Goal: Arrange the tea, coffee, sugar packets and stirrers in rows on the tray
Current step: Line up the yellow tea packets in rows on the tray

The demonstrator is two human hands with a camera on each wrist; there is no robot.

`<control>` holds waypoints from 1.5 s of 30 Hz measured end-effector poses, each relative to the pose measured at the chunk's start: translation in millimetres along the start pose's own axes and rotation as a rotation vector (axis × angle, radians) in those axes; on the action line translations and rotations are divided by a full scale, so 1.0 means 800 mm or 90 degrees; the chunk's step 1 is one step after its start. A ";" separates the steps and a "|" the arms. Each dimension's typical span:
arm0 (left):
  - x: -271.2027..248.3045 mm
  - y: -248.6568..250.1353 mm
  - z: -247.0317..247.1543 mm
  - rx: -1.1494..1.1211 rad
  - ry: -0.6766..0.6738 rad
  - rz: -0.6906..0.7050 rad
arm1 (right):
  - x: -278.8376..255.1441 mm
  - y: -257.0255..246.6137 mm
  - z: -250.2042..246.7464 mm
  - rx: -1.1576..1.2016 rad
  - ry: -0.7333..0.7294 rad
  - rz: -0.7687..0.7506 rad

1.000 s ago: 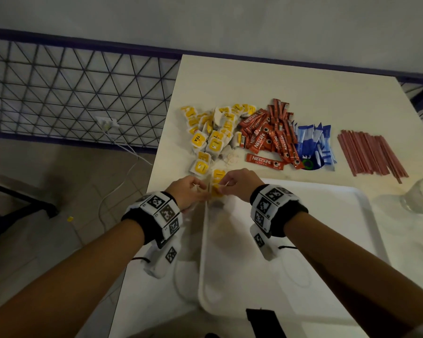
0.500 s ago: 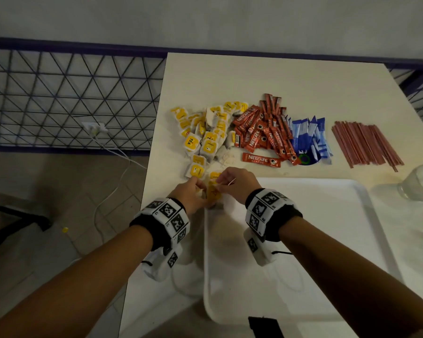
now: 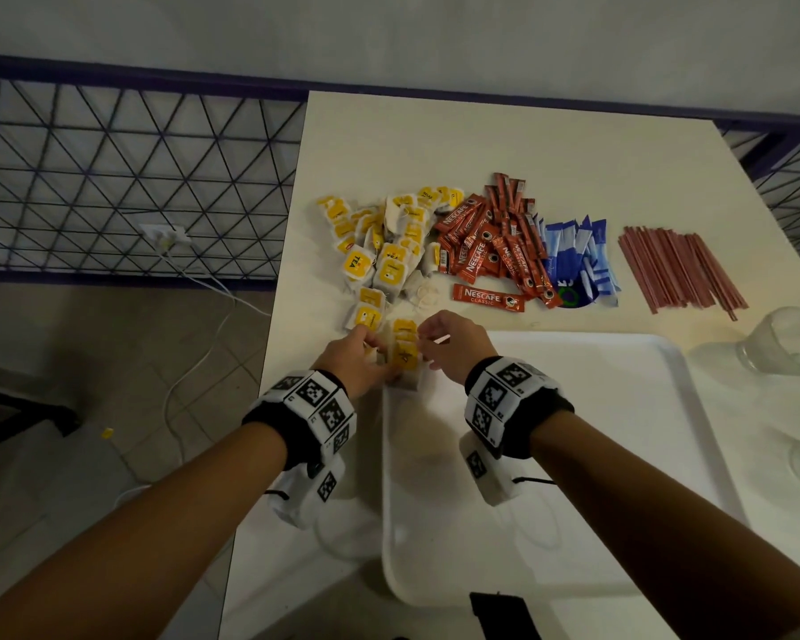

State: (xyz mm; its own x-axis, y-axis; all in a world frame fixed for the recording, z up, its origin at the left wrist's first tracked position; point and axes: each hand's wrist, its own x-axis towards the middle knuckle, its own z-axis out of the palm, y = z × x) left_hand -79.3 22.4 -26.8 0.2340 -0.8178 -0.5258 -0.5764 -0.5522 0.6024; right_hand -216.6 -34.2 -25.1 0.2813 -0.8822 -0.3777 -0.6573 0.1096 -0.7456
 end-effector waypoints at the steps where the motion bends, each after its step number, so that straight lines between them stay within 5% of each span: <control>1: 0.000 -0.001 0.000 0.001 -0.001 0.001 | 0.000 0.000 0.002 -0.006 -0.004 -0.004; 10: -0.009 -0.003 -0.008 -0.042 0.012 0.010 | -0.006 -0.008 -0.009 -0.024 0.007 -0.027; 17: -0.027 0.022 -0.033 -0.447 -0.093 -0.063 | -0.035 -0.038 -0.026 -0.016 -0.210 -0.092; 24: -0.050 0.038 -0.029 -0.599 -0.137 -0.051 | -0.045 -0.046 -0.043 0.006 -0.210 -0.118; 32: -0.074 0.031 -0.014 -0.548 -0.097 -0.056 | -0.051 -0.032 -0.070 0.189 -0.238 -0.066; 37: -0.081 0.021 0.004 -0.483 0.047 -0.032 | -0.048 -0.031 -0.076 0.142 -0.252 -0.067; 45: -0.108 0.032 0.036 -0.237 0.152 0.171 | -0.055 -0.036 -0.072 0.239 -0.266 -0.013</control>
State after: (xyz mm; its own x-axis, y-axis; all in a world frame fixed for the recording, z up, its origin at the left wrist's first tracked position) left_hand -136.7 83.6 16.4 0.3132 -0.9290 -0.1969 -0.3329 -0.3016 0.8934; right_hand -250.6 -24.8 44.5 0.5942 -0.6383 -0.4894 -0.3761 0.3174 -0.8706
